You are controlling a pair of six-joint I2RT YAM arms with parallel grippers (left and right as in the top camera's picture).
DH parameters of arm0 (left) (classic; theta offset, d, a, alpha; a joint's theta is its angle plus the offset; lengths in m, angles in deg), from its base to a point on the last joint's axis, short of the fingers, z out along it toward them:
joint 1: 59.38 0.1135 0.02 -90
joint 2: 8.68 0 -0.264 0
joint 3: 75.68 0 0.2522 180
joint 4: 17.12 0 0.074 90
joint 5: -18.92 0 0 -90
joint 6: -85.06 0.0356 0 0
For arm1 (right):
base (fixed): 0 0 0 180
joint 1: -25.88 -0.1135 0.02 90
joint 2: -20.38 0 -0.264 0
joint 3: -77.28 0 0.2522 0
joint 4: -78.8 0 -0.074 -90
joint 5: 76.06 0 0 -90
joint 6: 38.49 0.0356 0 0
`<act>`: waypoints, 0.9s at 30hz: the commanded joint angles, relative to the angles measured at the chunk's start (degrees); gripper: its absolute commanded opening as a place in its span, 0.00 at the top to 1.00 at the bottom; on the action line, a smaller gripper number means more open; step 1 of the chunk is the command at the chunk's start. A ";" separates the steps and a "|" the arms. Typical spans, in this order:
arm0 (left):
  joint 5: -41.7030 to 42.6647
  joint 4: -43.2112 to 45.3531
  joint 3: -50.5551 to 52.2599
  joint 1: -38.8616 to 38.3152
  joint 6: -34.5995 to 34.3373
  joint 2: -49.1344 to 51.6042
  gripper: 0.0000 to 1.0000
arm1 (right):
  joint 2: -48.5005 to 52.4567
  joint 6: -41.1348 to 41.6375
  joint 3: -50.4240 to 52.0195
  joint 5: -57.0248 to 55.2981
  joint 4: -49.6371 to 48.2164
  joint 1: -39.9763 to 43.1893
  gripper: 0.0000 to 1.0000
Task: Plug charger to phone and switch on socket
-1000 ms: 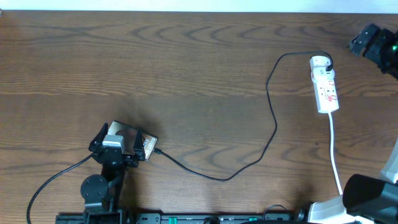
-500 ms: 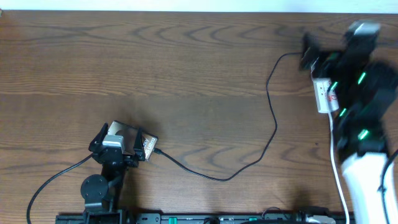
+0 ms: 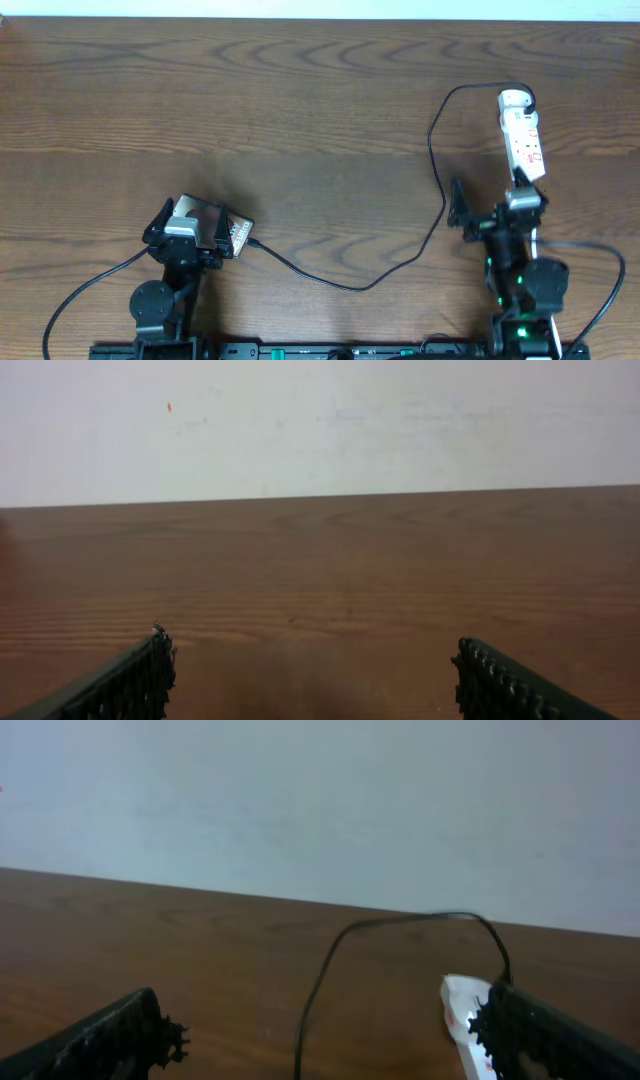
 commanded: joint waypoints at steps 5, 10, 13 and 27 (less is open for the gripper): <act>0.74 -2.62 0.57 0.28 0.57 -0.37 0.13 | -15.47 -0.83 5.16 -1.18 11.69 -0.28 0.01; 0.74 -2.62 0.57 0.28 0.57 -0.37 0.13 | -23.52 -0.83 5.16 -1.16 23.96 -0.28 0.01; 0.74 -2.62 0.57 0.28 0.57 -0.37 0.13 | -27.71 -0.39 5.16 -1.77 28.70 -0.28 0.01; 0.76 -2.62 0.57 0.28 0.57 -0.37 0.13 | -28.65 -0.42 5.16 -2.10 28.63 -0.28 0.01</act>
